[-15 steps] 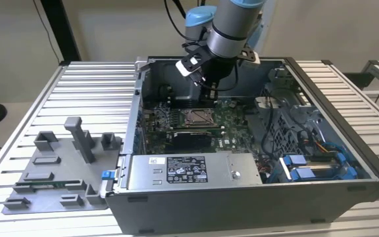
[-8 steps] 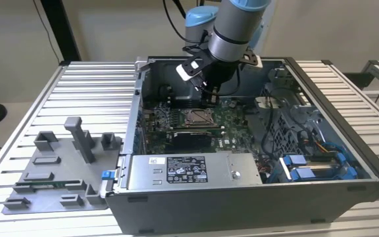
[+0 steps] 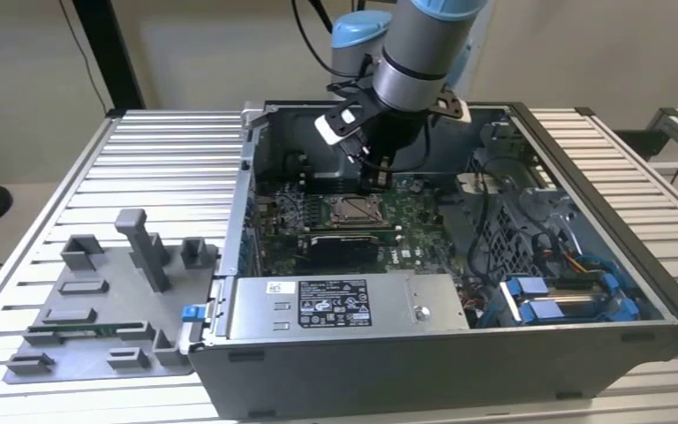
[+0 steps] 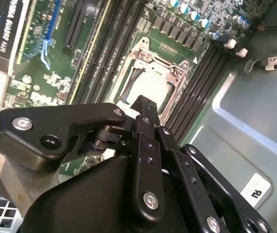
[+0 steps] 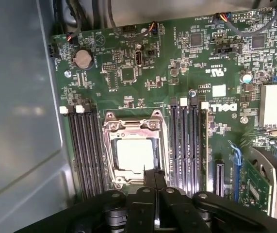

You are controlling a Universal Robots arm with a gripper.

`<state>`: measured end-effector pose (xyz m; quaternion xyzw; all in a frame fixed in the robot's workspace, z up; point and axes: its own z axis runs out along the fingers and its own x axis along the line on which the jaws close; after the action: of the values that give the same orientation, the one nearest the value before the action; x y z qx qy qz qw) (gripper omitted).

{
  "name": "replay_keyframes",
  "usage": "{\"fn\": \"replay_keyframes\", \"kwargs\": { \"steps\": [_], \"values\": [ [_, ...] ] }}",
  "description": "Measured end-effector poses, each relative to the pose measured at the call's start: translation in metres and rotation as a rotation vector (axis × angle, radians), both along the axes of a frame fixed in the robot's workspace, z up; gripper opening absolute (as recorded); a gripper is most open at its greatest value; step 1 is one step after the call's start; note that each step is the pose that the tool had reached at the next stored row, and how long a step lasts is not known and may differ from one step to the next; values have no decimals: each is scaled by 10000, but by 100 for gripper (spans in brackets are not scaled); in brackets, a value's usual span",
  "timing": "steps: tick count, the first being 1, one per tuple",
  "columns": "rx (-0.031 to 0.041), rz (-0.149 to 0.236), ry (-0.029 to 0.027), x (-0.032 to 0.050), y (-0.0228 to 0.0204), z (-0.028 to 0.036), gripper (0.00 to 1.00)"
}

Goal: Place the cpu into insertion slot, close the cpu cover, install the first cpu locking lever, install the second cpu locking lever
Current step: 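Install the second cpu locking lever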

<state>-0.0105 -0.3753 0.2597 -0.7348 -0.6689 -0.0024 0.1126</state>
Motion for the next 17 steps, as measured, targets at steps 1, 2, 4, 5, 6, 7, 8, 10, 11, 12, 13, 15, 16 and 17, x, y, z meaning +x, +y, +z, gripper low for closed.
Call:
{"fn": "replay_keyframes", "kwargs": {
  "steps": [1,2,4,5,6,7,8,10,11,12,13,15,16,17],
  "values": [
    [0,0,-3,-1,-14,0,0],
    [0,-1,-8,-6,-29,0,0],
    [0,-2,-23,-22,-61,0,0],
    [-1,0,-44,-40,-82,0,0],
    [2,1,-76,-61,-98,-1,0],
    [0,0,-114,-84,-112,-1,0],
    [-1,0,-152,-108,-121,-2,0],
    [2,0,-240,-168,-126,-9,0],
    [2,0,-272,-194,-127,-11,0],
    [1,-1,-303,-223,-127,-15,0],
    [0,-1,-333,-260,-127,-22,0],
    [-1,0,-364,-305,-127,-41,0],
    [-2,0,-367,-314,-127,-52,0],
    [-2,0,-369,-319,-126,-62,0]
  ]
}}
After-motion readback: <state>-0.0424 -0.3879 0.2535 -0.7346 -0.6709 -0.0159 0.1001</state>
